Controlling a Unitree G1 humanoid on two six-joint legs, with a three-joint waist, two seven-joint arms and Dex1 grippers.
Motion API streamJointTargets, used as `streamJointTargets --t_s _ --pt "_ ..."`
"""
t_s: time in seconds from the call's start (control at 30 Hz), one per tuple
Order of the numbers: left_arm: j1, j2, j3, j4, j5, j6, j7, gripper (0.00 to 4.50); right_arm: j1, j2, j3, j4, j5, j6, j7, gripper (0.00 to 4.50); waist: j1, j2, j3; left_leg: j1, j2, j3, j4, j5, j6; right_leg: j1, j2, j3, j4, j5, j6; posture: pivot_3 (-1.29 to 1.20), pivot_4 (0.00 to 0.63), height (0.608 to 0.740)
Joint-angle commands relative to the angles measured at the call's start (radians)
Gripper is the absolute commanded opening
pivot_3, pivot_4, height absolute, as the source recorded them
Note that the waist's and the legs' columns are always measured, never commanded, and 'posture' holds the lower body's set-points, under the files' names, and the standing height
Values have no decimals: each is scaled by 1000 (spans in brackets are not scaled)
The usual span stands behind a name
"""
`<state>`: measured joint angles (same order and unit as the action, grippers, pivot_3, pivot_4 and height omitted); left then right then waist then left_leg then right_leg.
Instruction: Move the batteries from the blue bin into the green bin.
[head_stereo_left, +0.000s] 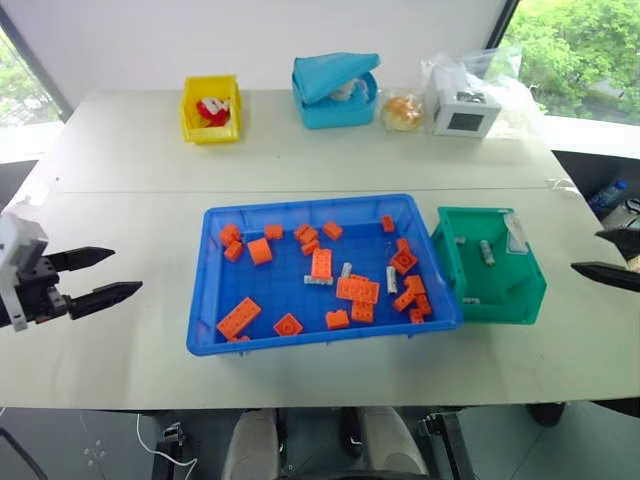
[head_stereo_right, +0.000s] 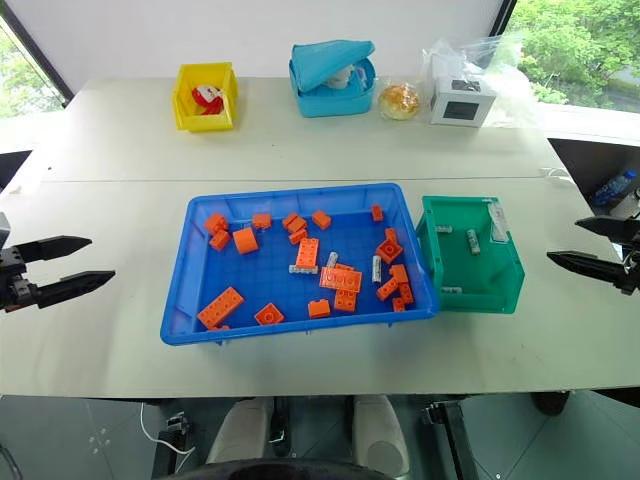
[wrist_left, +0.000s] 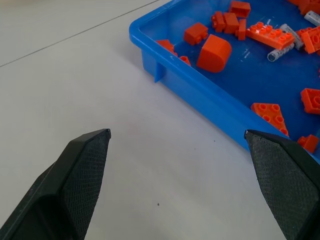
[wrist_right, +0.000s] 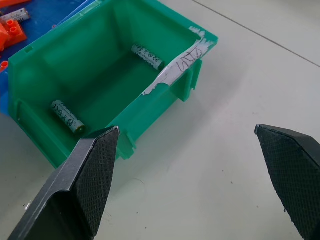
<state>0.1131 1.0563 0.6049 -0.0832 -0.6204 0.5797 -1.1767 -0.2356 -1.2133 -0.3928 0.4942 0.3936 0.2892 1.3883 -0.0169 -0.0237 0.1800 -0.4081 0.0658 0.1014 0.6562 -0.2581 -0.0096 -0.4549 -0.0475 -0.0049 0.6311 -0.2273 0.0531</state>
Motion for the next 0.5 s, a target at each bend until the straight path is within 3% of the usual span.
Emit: streamJointTargets --t_s 0.03,0.5 --pt "-3 15 34 -29 10 -18 0 4500 -36 -4 6 23 -11 -29 0 4470 0 0 0 0 0 0 0 0 0 0 0 0 0 0 0 0 150 736" --pt "-22 8 63 -56 -26 31 10 4500 -61 20 13 67 -12 -49 -6 4470 0 0 0 0 0 2 0 0 0 -1 1 2 1 0 0 0 150 736"
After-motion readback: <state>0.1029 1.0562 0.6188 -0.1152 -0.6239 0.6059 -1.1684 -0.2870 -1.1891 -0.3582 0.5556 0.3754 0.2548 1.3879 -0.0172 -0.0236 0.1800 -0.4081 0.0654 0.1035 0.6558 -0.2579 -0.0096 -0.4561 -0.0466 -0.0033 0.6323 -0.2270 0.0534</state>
